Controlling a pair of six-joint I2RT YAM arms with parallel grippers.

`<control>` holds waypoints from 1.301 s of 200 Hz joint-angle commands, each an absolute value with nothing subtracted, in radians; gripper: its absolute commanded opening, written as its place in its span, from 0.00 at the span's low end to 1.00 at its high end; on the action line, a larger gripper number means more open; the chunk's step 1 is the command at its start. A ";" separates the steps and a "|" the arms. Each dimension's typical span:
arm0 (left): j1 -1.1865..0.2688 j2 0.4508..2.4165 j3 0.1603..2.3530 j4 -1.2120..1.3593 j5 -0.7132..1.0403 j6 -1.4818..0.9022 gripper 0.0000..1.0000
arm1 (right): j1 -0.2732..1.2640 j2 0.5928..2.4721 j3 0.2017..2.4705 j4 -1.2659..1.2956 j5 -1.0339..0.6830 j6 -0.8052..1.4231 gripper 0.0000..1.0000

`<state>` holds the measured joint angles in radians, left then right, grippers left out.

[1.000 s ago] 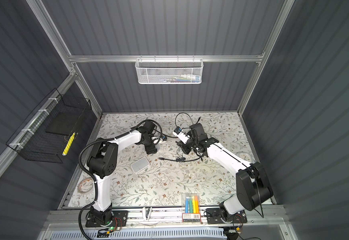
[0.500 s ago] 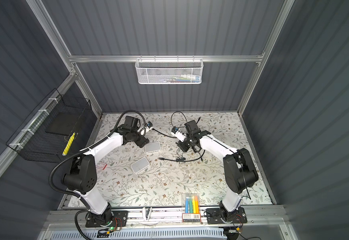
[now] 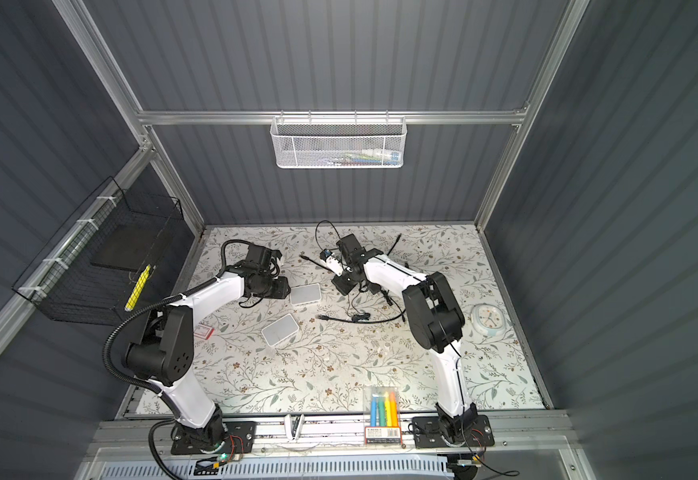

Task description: Insert the plug into the switch port

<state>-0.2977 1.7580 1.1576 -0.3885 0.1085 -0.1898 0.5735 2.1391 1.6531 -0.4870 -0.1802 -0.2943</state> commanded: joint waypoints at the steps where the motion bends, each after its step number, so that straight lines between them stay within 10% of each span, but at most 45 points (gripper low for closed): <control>1: -0.287 1.740 1.111 -0.338 0.176 -0.312 0.39 | 0.597 2.182 1.718 -0.501 -0.141 -0.229 0.00; 260: -0.267 2.075 1.243 -0.067 0.436 -0.244 0.40 | 0.660 2.136 1.548 -0.287 -0.411 0.185 0.00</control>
<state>-0.2546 2.0098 1.2198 -0.0502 0.3962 -0.2710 0.6403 2.1891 1.5856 -0.3820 -0.3176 0.1062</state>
